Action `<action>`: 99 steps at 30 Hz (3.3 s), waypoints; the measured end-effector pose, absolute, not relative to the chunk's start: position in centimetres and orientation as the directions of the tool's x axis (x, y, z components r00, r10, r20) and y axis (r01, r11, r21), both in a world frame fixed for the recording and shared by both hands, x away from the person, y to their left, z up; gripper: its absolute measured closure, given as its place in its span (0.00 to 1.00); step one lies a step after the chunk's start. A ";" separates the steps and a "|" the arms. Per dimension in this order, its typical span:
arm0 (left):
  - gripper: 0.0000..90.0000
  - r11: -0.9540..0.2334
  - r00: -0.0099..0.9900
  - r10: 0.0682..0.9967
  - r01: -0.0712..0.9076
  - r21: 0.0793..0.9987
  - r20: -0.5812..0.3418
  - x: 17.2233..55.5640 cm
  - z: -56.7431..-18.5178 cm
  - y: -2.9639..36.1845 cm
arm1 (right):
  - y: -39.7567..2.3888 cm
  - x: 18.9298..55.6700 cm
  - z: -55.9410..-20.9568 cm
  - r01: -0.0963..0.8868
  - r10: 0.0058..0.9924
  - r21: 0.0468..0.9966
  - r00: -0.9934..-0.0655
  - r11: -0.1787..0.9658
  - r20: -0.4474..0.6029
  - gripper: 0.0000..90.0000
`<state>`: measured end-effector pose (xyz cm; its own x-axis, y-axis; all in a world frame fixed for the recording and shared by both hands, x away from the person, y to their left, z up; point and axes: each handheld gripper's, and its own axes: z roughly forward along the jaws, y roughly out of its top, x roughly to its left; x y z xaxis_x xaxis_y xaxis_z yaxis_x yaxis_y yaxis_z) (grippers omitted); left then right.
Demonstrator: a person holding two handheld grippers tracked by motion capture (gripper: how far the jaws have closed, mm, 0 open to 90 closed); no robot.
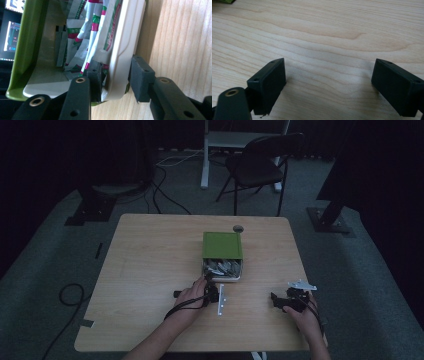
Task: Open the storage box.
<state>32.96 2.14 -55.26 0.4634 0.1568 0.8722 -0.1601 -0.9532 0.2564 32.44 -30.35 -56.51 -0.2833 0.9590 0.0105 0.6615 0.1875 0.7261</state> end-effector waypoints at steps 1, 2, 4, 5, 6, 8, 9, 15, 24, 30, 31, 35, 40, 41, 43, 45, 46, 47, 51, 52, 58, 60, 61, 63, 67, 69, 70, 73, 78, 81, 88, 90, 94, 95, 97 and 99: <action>0.75 -0.954 0.461 0.158 -0.158 0.256 0.873 33.0 -55.3 2.1 | -30.3 32.4 -56.5 0.662 0.959 0.726 -0.283 0.188 0.010 0.13; 0.76 -0.955 0.453 0.147 -0.165 0.245 0.879 33.0 -55.4 2.1 | -30.4 32.4 -56.5 0.661 0.959 0.726 -0.283 0.187 0.011 0.13; 0.77 -0.959 0.441 0.129 -0.171 0.225 0.888 33.1 -55.5 2.0 | -30.3 32.4 -56.5 0.661 0.959 0.726 -0.283 0.188 0.010 0.13; 0.77 -0.962 0.431 0.114 -0.176 0.207 0.895 33.0 -55.6 2.0 | -30.4 32.4 -56.5 0.662 0.959 0.726 -0.283 0.188 0.010 0.13; 0.78 -0.965 0.426 0.102 -0.178 0.194 0.899 33.0 -55.7 1.9 | -30.3 32.4 -56.5 0.661 0.959 0.726 -0.283 0.187 0.010 0.13; 0.79 -0.969 0.422 0.082 -0.179 0.172 0.903 33.0 -55.6 1.7 | -30.4 32.4 -56.5 0.661 0.959 0.726 -0.283 0.188 0.010 0.13; 0.79 -0.970 0.420 0.069 -0.183 0.159 0.905 33.0 -55.6 1.7 | -30.3 32.4 -56.5 0.662 0.959 0.726 -0.283 0.188 0.010 0.13; 0.80 -0.971 0.428 0.066 -0.181 0.157 0.901 33.0 -55.5 1.7 | -30.4 32.4 -56.5 0.662 0.959 0.726 -0.283 0.188 0.010 0.13; 0.80 -0.971 0.431 0.061 -0.185 0.154 0.900 32.5 -55.4 1.7 | -30.3 32.4 -56.5 0.661 0.959 0.726 -0.283 0.188 0.010 0.13; 0.80 -0.970 0.435 0.055 -0.191 0.152 0.899 31.9 -55.4 1.7 | -30.3 32.4 -56.5 0.661 0.959 0.726 -0.283 0.187 0.010 0.13; 0.80 -0.969 0.438 0.059 -0.192 0.158 0.897 31.8 -55.4 1.7 | -30.3 32.4 -56.5 0.661 0.959 0.726 -0.283 0.187 0.010 0.13; 0.80 -0.969 0.443 0.056 -0.193 0.156 0.895 31.3 -55.3 1.7 | -30.3 32.4 -56.5 0.661 0.959 0.726 -0.283 0.188 0.010 0.13; 0.80 -0.969 0.444 0.054 -0.195 0.155 0.894 30.7 -55.3 1.7 | -30.3 32.4 -56.5 0.661 0.959 0.726 -0.283 0.188 0.010 0.13; 0.80 -0.969 0.444 0.051 -0.196 0.152 0.894 30.6 -55.3 1.7 | -30.3 32.4 -56.5 0.661 0.959 0.726 -0.283 0.187 0.011 0.13; 0.80 -0.968 0.444 0.051 -0.197 0.154 0.894 30.4 -55.3 1.7 | -30.3 32.4 -56.5 0.661 0.959 0.726 -0.283 0.188 0.010 0.13; 0.80 -0.968 0.446 0.049 -0.199 0.152 0.894 30.2 -55.3 1.7 | -30.3 32.4 -56.5 0.661 0.959 0.726 -0.283 0.187 0.010 0.13; 0.80 -0.967 0.444 0.053 -0.201 0.157 0.894 30.2 -55.3 1.7 | -30.3 32.4 -56.5 0.661 0.959 0.726 -0.283 0.188 0.010 0.13; 0.80 -0.967 0.446 0.057 -0.198 0.161 0.893 30.1 -55.3 1.7 | -30.3 32.4 -56.5 0.661 0.959 0.726 -0.283 0.187 0.010 0.13; 0.80 -0.968 0.442 0.047 -0.201 0.150 0.896 29.6 -55.3 1.7 | -30.3 32.4 -56.5 0.661 0.959 0.727 -0.283 0.187 0.010 0.13; 0.80 -0.965 0.446 0.059 -0.204 0.166 0.893 29.5 -55.4 1.7 | -30.3 32.4 -56.5 0.661 0.959 0.726 -0.283 0.188 0.010 0.13; 0.80 -0.966 0.449 0.054 -0.203 0.161 0.892 28.9 -55.4 1.7 | -30.3 32.4 -56.5 0.661 0.959 0.726 -0.283 0.188 0.010 0.13; 0.80 -0.964 0.449 0.059 -0.207 0.168 0.892 28.6 -55.3 1.8 | -30.3 32.4 -56.5 0.661 0.959 0.727 -0.283 0.188 0.010 0.13; 0.80 -0.965 0.451 0.053 -0.207 0.162 0.891 28.5 -55.3 1.8 | -30.3 32.4 -56.5 0.661 0.959 0.726 -0.283 0.188 0.010 0.13; 0.80 -0.964 0.452 0.053 -0.210 0.163 0.890 28.3 -55.3 1.8 | -30.3 32.4 -56.5 0.661 0.959 0.726 -0.283 0.188 0.010 0.13; 0.80 -0.963 0.454 0.050 -0.215 0.164 0.890 27.8 -55.3 1.8 | -30.3 32.4 -56.5 0.661 0.959 0.727 -0.283 0.187 0.010 0.13; 0.80 -0.963 0.457 0.051 -0.214 0.165 0.888 27.6 -55.3 1.8 | -30.3 32.4 -56.5 0.661 0.959 0.726 -0.283 0.187 0.010 0.13; 0.80 -0.961 0.453 0.051 -0.220 0.167 0.890 27.4 -55.3 1.8 | -30.3 32.4 -56.5 0.661 0.959 0.726 -0.283 0.188 0.010 0.13; 0.80 -0.960 0.458 0.058 -0.219 0.176 0.887 27.1 -55.4 1.8 | -30.3 32.4 -56.5 0.661 0.959 0.727 -0.283 0.188 0.010 0.13; 0.81 -0.959 0.466 0.051 -0.223 0.173 0.883 26.5 -55.4 1.9 | -30.3 32.4 -56.5 0.661 0.959 0.726 -0.283 0.188 0.010 0.13; 0.81 -0.960 0.467 0.048 -0.221 0.169 0.883 26.2 -55.4 1.9 | -30.3 32.4 -56.5 0.661 0.959 0.726 -0.283 0.188 0.010 0.13; 0.80 -0.957 0.473 0.059 -0.223 0.184 0.879 25.5 -55.3 1.9 | -30.3 32.4 -56.5 0.661 0.959 0.727 -0.283 0.187 0.010 0.13; 0.80 -0.958 0.474 0.056 -0.223 0.182 0.879 25.4 -55.4 1.9 | -30.3 32.4 -56.5 0.661 0.959 0.727 -0.283 0.188 0.010 0.13; 0.81 -0.960 0.483 0.052 -0.217 0.178 0.874 25.2 -55.6 2.0 | -30.3 32.4 -56.5 0.661 0.959 0.727 -0.283 0.188 0.010 0.13; 0.80 -0.959 0.480 0.057 -0.219 0.182 0.876 25.1 -55.7 2.0 | -30.3 32.4 -56.5 0.661 0.959 0.726 -0.283 0.188 0.010 0.13; 0.80 -0.958 0.484 0.061 -0.217 0.188 0.873 24.9 -55.7 2.1 | -30.3 32.4 -56.5 0.660 0.959 0.727 -0.283 0.188 0.009 0.13; 0.80 -0.958 0.485 0.058 -0.218 0.184 0.873 24.7 -55.6 2.1 | -30.3 32.4 -56.5 0.660 0.959 0.727 -0.283 0.188 0.009 0.13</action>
